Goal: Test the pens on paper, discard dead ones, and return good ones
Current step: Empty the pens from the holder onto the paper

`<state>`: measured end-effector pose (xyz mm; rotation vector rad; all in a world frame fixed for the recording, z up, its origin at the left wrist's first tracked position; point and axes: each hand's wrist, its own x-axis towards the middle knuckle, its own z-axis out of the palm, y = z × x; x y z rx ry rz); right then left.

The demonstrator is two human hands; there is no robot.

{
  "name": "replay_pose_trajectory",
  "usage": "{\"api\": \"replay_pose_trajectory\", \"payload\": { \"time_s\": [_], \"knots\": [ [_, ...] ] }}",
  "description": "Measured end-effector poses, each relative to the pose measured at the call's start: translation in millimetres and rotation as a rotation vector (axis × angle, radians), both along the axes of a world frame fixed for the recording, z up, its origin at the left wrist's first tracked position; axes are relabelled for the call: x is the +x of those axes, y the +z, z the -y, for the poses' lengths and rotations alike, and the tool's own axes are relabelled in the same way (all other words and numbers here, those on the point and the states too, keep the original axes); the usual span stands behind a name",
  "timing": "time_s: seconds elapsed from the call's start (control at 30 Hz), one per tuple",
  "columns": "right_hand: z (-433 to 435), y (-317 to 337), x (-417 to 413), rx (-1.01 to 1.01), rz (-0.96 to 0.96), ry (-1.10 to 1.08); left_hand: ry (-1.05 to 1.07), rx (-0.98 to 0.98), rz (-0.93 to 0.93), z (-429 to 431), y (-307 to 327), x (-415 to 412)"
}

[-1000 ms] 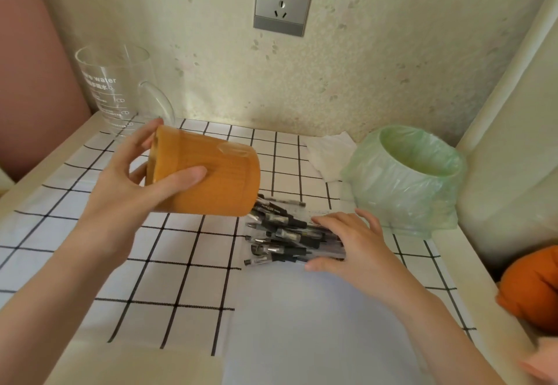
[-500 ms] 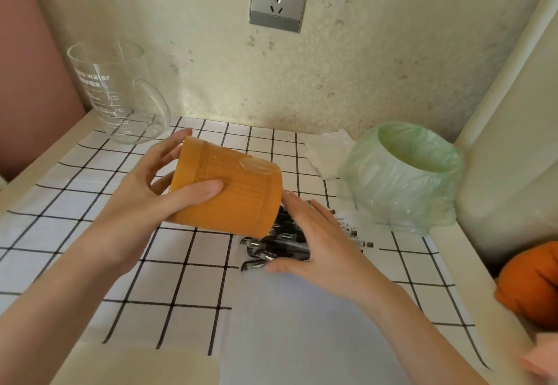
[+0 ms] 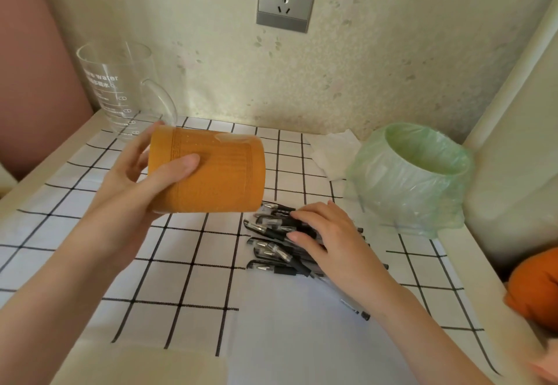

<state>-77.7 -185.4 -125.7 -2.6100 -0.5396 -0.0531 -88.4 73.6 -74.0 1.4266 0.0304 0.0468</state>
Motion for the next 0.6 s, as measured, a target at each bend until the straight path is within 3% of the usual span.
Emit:
{"api": "replay_pose_trajectory", "payload": {
  "time_s": [0.1,0.2,0.27,0.33,0.4,0.53,0.6],
  "knots": [
    [-2,7,-7,0.151,-0.129,-0.012,0.031,0.205,-0.055,0,15,-1],
    [-8,21,-14,0.495,-0.364,-0.006,0.132,-0.064,-0.057,9,14,-2],
    [-12,22,-14,0.624,-0.426,0.054,0.035,-0.154,-0.124,30,10,-4],
    [-19,24,-14,0.716,-0.429,0.096,0.034,-0.352,-0.244,49,6,-5],
    [-24,30,-12,0.857,-0.435,0.087,-0.146,-0.448,-0.291,58,-3,-10],
    [-22,38,1,1.039,-0.389,0.012,-0.224,-0.443,-0.296,66,-6,0],
    [-20,40,9,1.029,-0.333,-0.036,-0.194,-0.306,-0.265,68,-9,5]
  ]
}}
